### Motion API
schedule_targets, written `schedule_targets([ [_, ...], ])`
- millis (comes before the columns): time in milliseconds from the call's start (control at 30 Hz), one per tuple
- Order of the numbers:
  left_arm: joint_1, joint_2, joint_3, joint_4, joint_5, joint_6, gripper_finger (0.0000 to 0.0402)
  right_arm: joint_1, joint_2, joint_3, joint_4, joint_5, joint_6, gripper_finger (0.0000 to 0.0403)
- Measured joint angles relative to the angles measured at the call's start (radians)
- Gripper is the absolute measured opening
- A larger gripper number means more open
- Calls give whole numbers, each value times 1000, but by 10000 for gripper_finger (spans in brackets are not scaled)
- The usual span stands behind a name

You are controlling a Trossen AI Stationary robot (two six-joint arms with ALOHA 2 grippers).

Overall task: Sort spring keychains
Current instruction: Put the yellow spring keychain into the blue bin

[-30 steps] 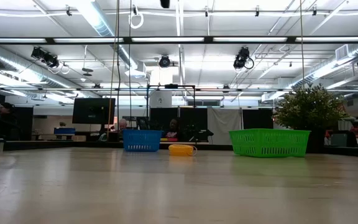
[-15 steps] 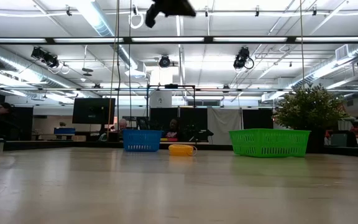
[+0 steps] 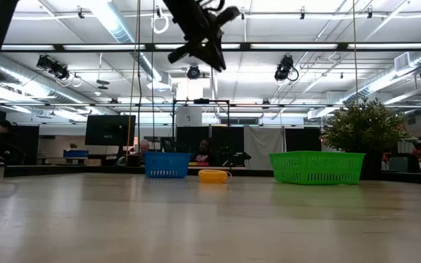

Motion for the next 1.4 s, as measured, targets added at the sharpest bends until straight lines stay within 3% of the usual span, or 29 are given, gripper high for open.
schedule_targets([
  [367, 4, 163, -7, -92, 133, 11, 176, 0, 0, 0, 0, 0, 2, 164],
  [500, 4, 223, -7, -103, 151, 18, 204, 0, 0, 0, 0, 0, 2, 164],
  [1400, -13, 427, -8, -186, 232, 42, 215, 0, 1, 0, 3, 0, 10, 164],
])
